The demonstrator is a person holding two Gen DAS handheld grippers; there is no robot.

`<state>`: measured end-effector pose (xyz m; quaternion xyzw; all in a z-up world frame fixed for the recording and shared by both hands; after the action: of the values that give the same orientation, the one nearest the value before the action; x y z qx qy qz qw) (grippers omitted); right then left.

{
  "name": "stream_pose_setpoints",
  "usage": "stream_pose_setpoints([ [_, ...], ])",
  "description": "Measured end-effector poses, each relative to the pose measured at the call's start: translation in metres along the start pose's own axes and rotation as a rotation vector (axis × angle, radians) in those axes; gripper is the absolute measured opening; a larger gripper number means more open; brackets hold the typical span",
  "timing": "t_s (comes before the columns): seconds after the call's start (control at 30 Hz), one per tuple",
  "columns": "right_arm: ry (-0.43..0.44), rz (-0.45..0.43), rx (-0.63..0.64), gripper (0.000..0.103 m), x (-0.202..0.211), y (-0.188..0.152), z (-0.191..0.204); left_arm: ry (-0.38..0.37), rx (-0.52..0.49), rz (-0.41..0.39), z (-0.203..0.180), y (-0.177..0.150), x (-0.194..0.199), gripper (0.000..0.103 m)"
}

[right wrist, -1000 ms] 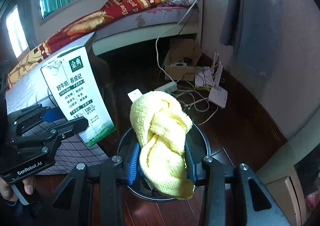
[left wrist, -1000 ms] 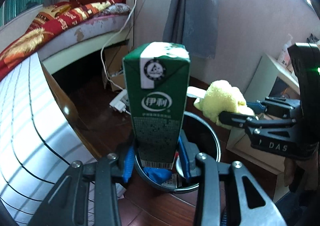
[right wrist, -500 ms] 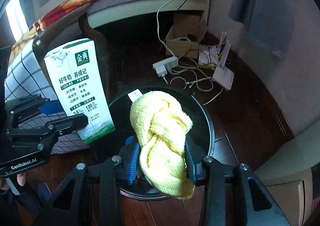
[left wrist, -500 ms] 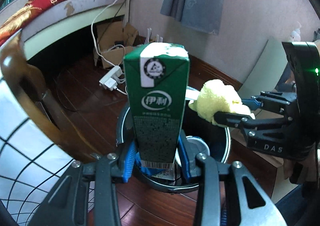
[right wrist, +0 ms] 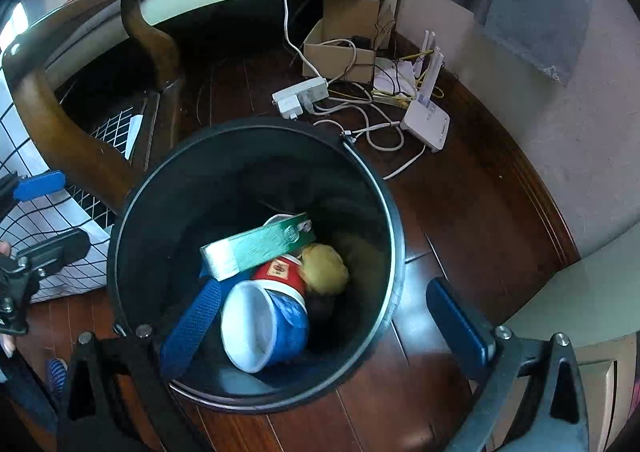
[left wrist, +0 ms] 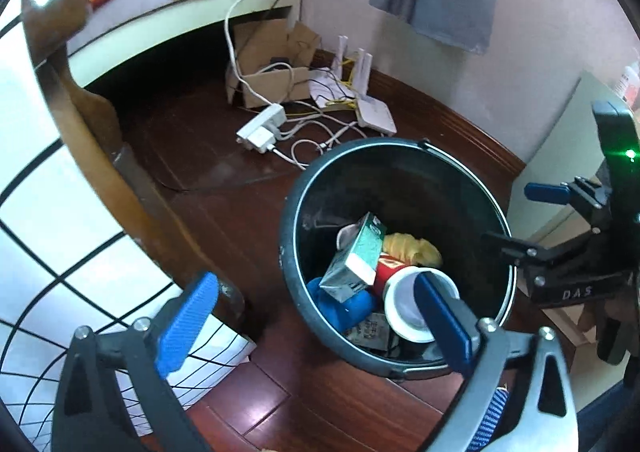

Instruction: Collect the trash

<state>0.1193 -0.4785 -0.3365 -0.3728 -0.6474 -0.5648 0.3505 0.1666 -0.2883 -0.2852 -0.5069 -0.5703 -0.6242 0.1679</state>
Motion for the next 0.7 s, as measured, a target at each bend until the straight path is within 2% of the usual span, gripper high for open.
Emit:
stream_pose_setpoints([
  [0.7, 0.015, -0.049, 0.037, 0.103, 0.018, 0.023, 0.029, 0.027, 0.024, -0.044, 0.017, 0.006, 0.021, 0.099],
])
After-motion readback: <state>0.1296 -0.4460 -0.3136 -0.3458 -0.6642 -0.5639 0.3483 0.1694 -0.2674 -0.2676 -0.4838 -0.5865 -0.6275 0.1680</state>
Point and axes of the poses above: each gripper's, at about its wrist camera, not at the fingertips, and x roughly against the way its jaws point, z to its left, y to its top, the point moved 9 cm from there along -x, roughly the way its jaws point, and after that the axes turned 10 degrees about x, right-handed, at the moved point
